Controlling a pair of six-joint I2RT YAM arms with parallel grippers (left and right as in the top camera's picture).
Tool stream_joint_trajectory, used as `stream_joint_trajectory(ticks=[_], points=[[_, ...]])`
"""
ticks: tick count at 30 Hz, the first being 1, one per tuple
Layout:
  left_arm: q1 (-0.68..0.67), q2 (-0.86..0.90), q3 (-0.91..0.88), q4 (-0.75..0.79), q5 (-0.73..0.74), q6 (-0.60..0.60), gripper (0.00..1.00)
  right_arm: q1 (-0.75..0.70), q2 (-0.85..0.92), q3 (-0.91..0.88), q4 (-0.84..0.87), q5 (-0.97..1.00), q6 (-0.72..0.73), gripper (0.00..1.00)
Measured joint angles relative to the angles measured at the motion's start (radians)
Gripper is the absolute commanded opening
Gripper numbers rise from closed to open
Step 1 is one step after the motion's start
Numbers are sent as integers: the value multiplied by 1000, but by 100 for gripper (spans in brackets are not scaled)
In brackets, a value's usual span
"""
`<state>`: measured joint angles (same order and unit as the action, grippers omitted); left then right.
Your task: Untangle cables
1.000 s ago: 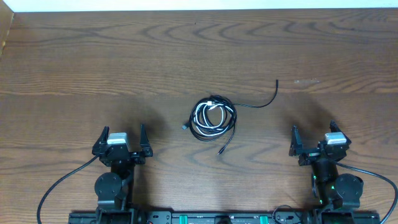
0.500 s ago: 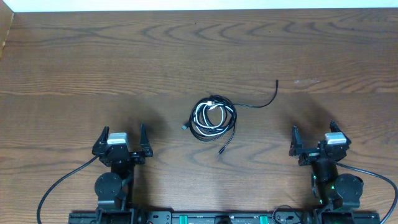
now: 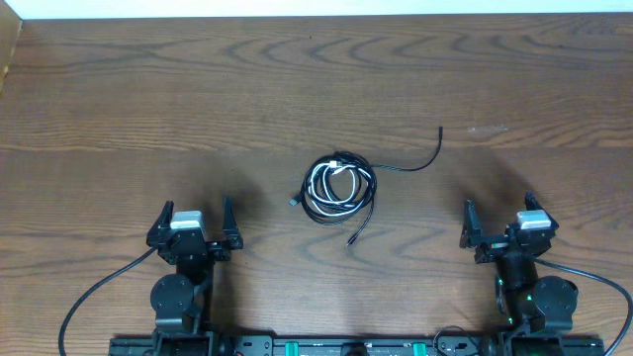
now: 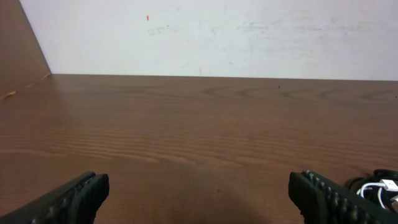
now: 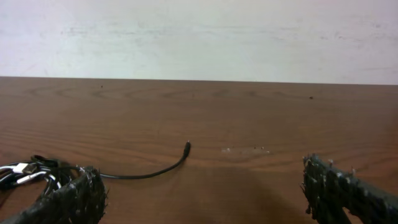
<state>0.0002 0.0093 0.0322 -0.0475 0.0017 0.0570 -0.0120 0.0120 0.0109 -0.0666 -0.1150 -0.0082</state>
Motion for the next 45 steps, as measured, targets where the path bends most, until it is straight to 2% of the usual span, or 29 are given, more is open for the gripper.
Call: stream_joint_trajectory(ticks=[21,26,35,45], points=[[0,0,-4,12,2,0,98,0,0,0,0,0,0,99],[0,0,-6,16,84,-1,98,0,0,0,0,0,0,99],[0,0,21,-10,282,-161,98,0,0,0,0,0,0,99],[0,2,207,-208,383,-268,98,0,0,0,0,0,0,99]])
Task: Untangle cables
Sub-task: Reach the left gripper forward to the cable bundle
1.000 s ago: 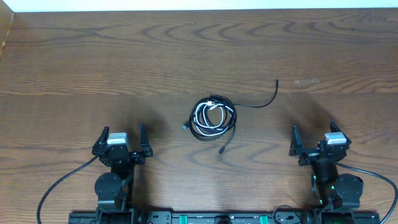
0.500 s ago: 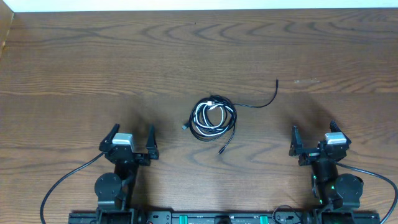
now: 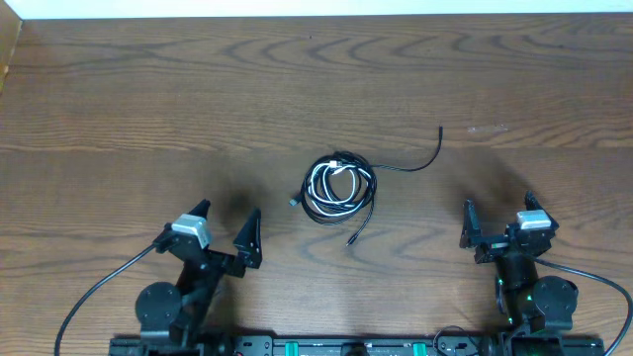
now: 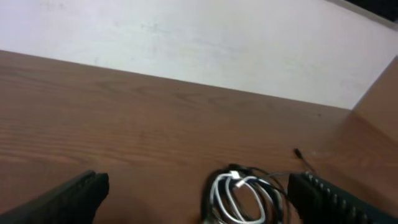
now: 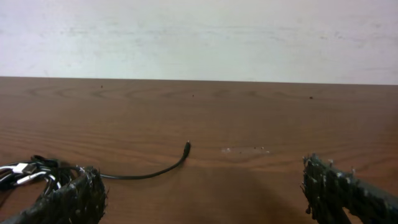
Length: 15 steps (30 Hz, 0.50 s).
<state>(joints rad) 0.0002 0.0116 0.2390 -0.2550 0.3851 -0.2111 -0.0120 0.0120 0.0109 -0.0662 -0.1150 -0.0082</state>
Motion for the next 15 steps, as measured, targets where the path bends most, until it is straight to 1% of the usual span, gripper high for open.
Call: stream_joint_trajectory(ticks=[6,8,11,15], points=[[0,61,138,-131,10,-10,98,0,0,0,0,0,0,99],[0,121,202,-189,10,-14,98,0,0,0,0,0,0,99],[0,183,260,-233,12,-19,98,0,0,0,0,0,0,99],[0,309,369,-304,35,-22,98,0,0,0,0,0,0,99]])
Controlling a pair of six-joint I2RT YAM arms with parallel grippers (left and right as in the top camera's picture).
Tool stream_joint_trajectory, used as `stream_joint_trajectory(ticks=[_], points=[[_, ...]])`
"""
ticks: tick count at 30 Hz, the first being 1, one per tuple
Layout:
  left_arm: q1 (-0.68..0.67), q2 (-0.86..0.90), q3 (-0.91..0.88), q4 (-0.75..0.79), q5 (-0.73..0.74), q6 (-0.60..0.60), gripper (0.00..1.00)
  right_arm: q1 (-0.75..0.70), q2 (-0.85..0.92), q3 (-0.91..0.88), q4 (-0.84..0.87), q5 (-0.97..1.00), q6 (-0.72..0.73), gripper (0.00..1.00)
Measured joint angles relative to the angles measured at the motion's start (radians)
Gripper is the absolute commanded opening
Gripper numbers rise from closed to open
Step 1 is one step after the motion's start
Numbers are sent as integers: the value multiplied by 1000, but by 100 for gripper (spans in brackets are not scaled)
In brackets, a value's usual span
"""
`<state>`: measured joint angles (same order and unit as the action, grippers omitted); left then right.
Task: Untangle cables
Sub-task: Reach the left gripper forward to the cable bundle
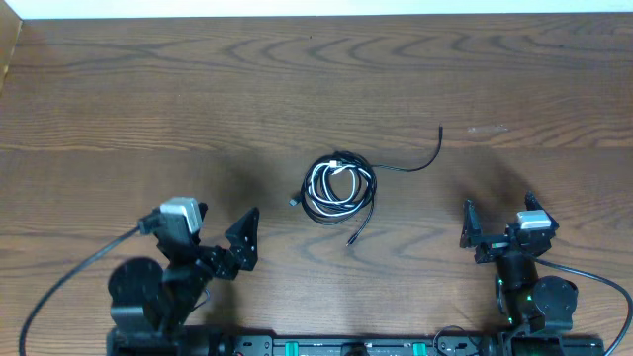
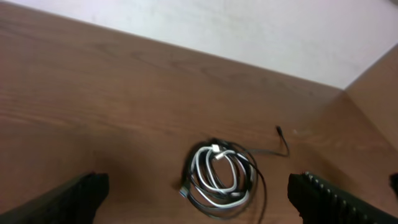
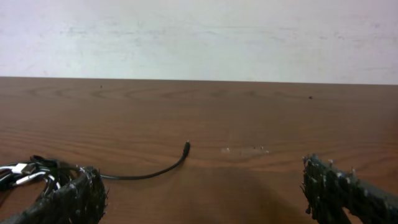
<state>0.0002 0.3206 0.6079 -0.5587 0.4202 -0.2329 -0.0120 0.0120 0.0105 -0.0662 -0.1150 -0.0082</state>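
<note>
A coil of tangled black and white cables (image 1: pixel 338 188) lies at the middle of the wooden table (image 1: pixel 148 99); it also shows in the left wrist view as the coil (image 2: pixel 217 180). One black cable end (image 1: pixel 431 151) trails to the right, seen as the black tail (image 3: pixel 155 169); another end (image 1: pixel 358 229) points toward the front. My left gripper (image 1: pixel 218 242) is open, raised at the front left and facing the coil. My right gripper (image 1: pixel 497 227) stands open at the front right, empty, with the coil's edge (image 3: pixel 25 171) at its left finger.
A raised wooden side wall (image 2: pixel 373 93) borders the table at the right, and a pale wall (image 3: pixel 199 37) stands behind the far edge. Bare wood lies all around the coil.
My left gripper has lifted and tilted further toward the coil, which now sits lower and fuller in its view. The right gripper and the cables have not moved.
Both grippers stood open at the front edge, facing straight ahead, the coil untouched between them. Then the left gripper had turned right toward the coil. Now it is raised and looks down on the coil; the right arm kept still.
</note>
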Motion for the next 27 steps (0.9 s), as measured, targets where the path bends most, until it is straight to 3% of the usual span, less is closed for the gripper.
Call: stream_joint_trajectory(ticks=[12,19,27], points=[[-7,319,291,-249,31,-3,98,0,0,0,0,0,0,99],[-67,417,402,-278,35,2,98,0,0,0,0,0,0,99],[-229,568,483,-345,43,135,98,0,0,0,0,0,0,99]])
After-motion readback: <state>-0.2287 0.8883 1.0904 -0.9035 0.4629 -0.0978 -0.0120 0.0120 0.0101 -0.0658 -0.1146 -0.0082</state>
